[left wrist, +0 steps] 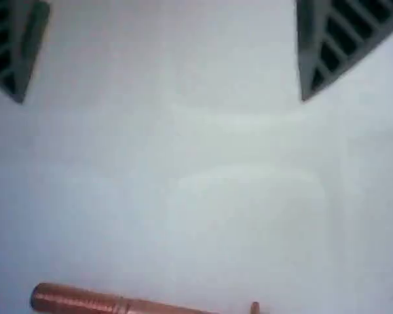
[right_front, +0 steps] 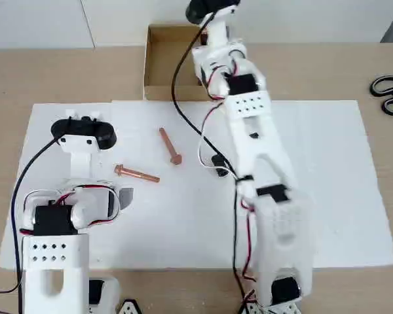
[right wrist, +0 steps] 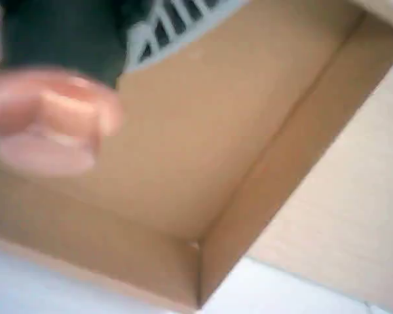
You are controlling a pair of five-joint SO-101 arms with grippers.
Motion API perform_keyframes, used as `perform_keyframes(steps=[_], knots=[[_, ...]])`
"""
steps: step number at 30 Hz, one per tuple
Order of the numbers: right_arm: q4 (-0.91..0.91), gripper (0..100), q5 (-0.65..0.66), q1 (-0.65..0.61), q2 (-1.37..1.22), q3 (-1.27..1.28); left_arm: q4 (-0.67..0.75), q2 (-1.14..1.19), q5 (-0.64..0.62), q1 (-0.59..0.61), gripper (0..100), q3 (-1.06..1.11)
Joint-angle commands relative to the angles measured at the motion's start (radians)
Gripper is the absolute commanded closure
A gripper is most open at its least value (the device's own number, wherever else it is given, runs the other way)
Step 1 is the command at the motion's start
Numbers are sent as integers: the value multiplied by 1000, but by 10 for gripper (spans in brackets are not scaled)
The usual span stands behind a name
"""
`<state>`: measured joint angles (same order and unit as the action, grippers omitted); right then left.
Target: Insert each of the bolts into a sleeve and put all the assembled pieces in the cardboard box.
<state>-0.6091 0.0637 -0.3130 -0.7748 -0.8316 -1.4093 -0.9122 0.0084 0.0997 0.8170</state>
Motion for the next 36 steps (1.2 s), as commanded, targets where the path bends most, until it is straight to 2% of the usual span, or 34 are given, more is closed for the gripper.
perform_keyframes(steps=[1,12,16,20,29,32,36], knots=[[44,995,14,-25,-142,-278,11,-17,5,5,745,-2],[42,990,15,-35,-513,-632,11,-17,5,5,745,-1],[35,883,15,-38,-568,-669,11,-17,5,5,745,-1],[30,800,15,-38,-585,-664,11,-17,5,5,745,-1],[-25,799,15,-31,-575,-715,11,-17,5,0,745,-1],[-140,799,15,-28,-573,-855,11,-17,5,0,745,-1],[-283,799,15,-19,-486,-855,11,-17,5,5,745,-1]])
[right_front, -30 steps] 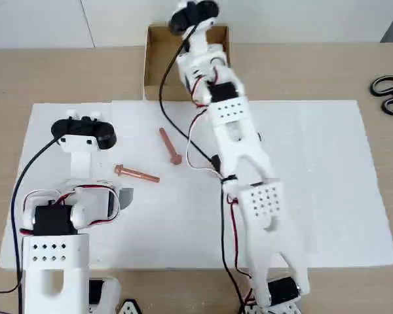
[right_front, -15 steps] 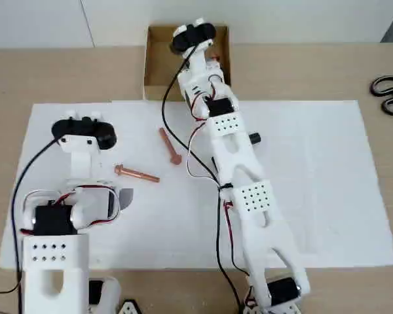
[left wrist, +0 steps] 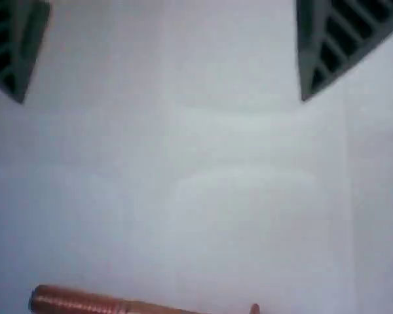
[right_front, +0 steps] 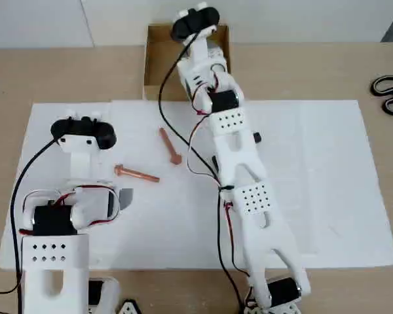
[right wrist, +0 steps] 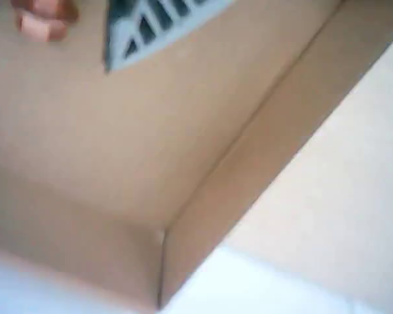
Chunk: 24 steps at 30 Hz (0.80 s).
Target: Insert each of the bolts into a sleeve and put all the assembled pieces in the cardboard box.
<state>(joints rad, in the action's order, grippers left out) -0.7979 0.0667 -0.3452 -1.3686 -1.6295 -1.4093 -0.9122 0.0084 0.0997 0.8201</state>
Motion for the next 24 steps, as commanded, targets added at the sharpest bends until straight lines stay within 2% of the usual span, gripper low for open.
perform_keyframes(steps=[1,17,20,24], knots=[[-145,799,12,19,156,-55,11,-17,5,5,745,-4],[-846,800,12,38,805,-52,8,-17,3,0,745,-10],[-889,801,11,96,889,-15,8,-17,3,2,745,-10],[-895,801,11,200,1040,235,8,-17,3,-2,745,-10]])
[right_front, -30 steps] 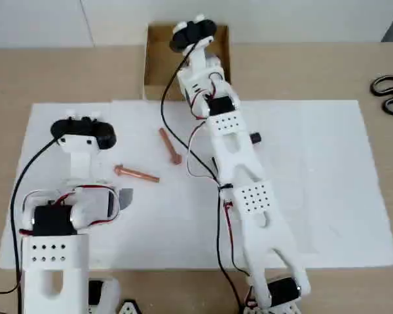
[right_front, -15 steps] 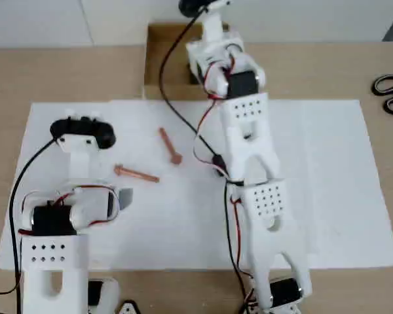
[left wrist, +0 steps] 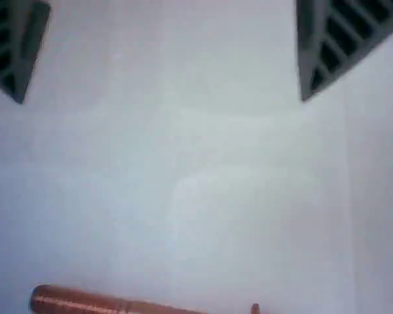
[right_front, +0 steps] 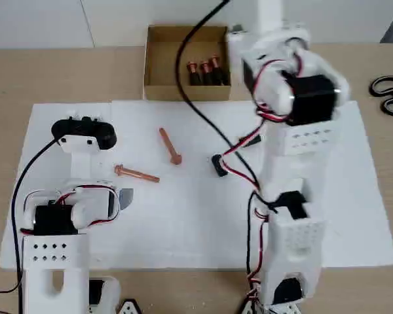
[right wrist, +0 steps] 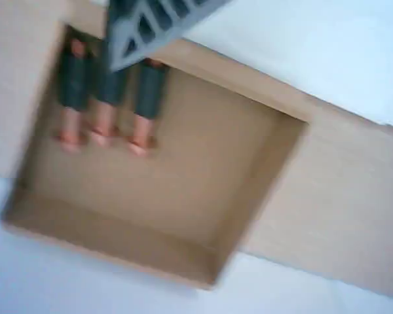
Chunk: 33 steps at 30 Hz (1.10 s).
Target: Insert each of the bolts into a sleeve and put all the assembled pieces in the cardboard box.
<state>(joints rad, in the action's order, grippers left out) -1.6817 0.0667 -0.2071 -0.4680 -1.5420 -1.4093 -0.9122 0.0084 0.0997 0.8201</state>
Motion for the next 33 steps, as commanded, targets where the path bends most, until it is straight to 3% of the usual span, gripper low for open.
perform_keyframes(steps=[1,8,13,23,33], knots=[[-12,801,11,79,197,233,8,-17,3,-2,745,-8],[-1,801,12,70,653,925,11,-17,3,-2,745,-7],[2,801,11,2,700,1226,11,-17,3,-3,745,-5],[-1,798,77,-81,417,1290,11,-17,3,0,745,-5],[67,798,83,-82,272,1289,11,-17,3,3,745,-5]])
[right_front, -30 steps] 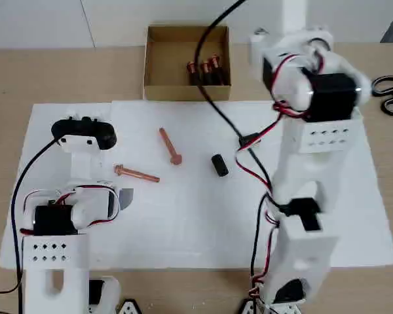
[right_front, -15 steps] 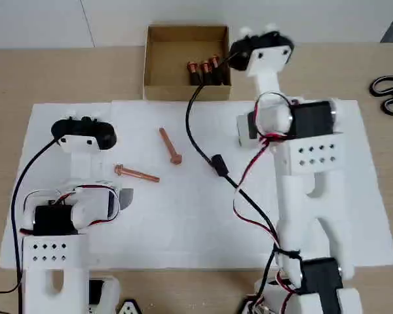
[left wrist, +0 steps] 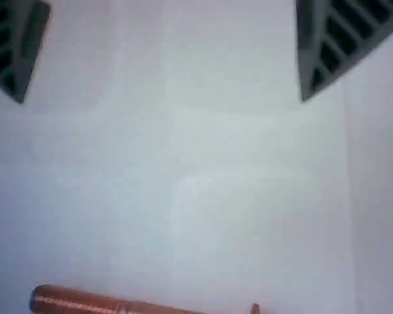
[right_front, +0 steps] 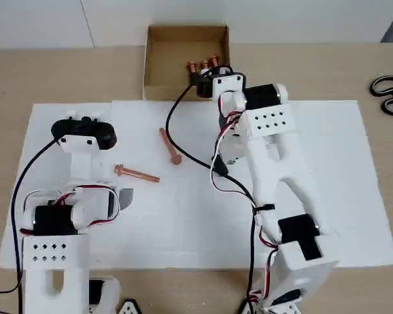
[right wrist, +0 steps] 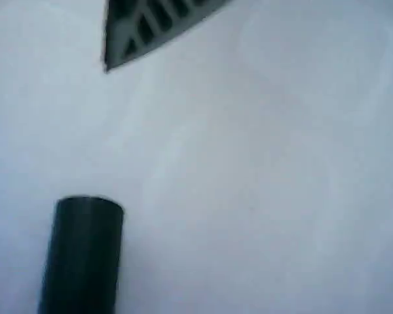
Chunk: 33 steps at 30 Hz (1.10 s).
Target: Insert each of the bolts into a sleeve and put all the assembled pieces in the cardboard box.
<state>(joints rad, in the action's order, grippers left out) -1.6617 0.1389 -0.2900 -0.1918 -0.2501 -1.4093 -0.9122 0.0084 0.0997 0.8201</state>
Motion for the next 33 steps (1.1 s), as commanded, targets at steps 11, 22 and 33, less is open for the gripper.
perform_keyframes(steps=[11,22,33], knots=[[131,798,-15,-39,-116,-2,11,-17,3,3,745,-5],[196,800,-38,-67,-237,-3,11,-17,3,5,745,-5],[254,800,-38,-68,-320,-3,11,-17,3,5,745,-5]])
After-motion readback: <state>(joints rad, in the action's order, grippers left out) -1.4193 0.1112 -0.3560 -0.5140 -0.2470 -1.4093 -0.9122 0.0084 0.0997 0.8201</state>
